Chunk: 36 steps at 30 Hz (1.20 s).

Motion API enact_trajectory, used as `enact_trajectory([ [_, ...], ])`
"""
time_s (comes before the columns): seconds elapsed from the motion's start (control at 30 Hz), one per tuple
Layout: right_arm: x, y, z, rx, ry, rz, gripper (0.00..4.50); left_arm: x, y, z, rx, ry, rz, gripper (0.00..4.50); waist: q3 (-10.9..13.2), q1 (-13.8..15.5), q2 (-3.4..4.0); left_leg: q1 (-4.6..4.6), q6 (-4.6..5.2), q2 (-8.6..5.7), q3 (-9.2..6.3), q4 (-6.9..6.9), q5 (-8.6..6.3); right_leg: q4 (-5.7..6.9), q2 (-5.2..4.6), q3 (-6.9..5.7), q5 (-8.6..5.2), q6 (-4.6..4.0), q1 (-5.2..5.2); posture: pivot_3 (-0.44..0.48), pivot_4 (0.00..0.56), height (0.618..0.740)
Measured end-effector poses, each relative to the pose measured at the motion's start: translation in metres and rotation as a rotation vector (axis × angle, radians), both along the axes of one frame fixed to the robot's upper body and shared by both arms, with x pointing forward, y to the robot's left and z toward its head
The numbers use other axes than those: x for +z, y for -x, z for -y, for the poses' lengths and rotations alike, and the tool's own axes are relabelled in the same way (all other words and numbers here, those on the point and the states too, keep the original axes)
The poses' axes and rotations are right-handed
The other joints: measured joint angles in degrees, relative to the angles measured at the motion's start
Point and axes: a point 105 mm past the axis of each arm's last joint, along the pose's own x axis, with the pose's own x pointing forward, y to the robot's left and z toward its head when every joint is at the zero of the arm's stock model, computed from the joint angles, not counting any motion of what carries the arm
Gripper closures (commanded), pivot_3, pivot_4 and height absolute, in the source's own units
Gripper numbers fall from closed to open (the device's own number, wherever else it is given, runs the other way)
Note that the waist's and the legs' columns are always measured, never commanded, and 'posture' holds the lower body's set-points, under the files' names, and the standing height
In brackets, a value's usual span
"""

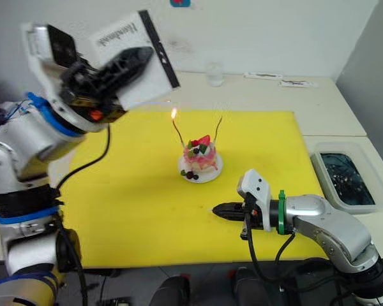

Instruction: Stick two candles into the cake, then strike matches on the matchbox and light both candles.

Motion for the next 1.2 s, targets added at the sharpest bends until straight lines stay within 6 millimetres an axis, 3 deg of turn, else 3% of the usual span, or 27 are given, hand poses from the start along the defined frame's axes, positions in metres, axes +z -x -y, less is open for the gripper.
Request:
enact_trajectory([
  [0.07,0.006,-0.002,0.000,-0.005,-0.010,0.015,4.48,-0.025,-0.002,0.001,-0.003,-0.071,-0.058,4.50,0.1,0.2,-0.10,-0.16,-0.01,0.00,-0.18,0.04,0.00,-0.01,0.03,-0.15,-0.02,-0.02,-0.06,0.000,0.150,0.740],
  [0.27,0.024,-0.006,-0.005,-0.009,-0.046,0.075,4.48,-0.071,0.012,0.019,-0.032,-0.271,-0.041,4.50,0.1,1.1,-0.11,-0.14,-0.01,-0.02,-0.11,0.08,0.00,-0.09,-0.01,-0.10,-0.13,-0.22,-0.01,0.000,0.150,0.740],
  [0.53,0.035,-0.011,-0.008,-0.030,-0.058,0.132,4.48,-0.109,0.012,0.028,-0.017,-0.331,-0.070,4.50,0.1,1.1,-0.11,-0.14,-0.01,-0.01,-0.10,0.09,0.00,-0.08,-0.01,-0.09,-0.15,-0.26,-0.01,0.000,0.150,0.740],
  [0.67,0.029,-0.007,-0.001,-0.026,0.006,0.167,4.48,-0.131,0.017,0.029,-0.037,-0.356,-0.138,4.50,0.1,1.1,-0.11,-0.16,-0.01,-0.01,-0.12,0.07,0.00,-0.10,-0.01,-0.12,-0.10,-0.16,-0.01,0.000,0.150,0.740],
  [0.9,0.019,0.001,-0.002,0.011,0.056,0.204,4.48,-0.144,0.017,0.039,-0.060,-0.327,-0.189,4.50,0.1,1.1,-0.11,-0.12,0.00,-0.01,-0.10,0.14,0.00,-0.07,-0.01,-0.09,-0.15,-0.24,-0.01,0.000,0.150,0.740],
  [1.2,0.008,-0.001,-0.006,0.040,0.126,0.311,4.48,-0.146,0.016,0.044,-0.080,-0.309,-0.213,4.50,0.1,1.1,-0.11,-0.14,-0.01,-0.01,-0.10,0.15,0.00,-0.06,-0.01,-0.08,-0.10,-0.17,0.00,0.000,0.150,0.740],
])
